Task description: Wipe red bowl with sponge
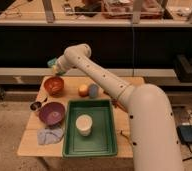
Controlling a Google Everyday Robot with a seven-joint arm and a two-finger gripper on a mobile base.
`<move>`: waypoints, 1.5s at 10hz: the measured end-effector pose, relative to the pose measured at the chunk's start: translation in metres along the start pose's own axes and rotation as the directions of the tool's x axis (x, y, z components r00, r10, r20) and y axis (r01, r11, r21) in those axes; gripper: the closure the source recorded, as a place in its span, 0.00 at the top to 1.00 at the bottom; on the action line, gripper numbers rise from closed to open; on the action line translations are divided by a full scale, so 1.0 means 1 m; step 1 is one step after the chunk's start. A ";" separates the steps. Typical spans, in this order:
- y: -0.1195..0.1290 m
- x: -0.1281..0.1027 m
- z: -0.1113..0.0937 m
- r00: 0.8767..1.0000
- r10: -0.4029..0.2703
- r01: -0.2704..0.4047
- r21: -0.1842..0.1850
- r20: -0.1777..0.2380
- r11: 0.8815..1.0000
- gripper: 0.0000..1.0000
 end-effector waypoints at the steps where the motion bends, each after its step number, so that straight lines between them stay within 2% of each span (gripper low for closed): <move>1: -0.005 -0.001 0.008 1.000 -0.007 0.007 -0.003 0.007 1.000 0.00; 3: -0.010 -0.004 0.021 0.999 -0.022 0.023 -0.010 0.036 1.000 0.00; 7: -0.010 -0.029 0.051 0.994 -0.022 0.024 -0.018 0.103 1.000 0.00; 15: -0.012 -0.043 0.072 0.982 -0.029 0.033 -0.013 0.188 0.999 0.00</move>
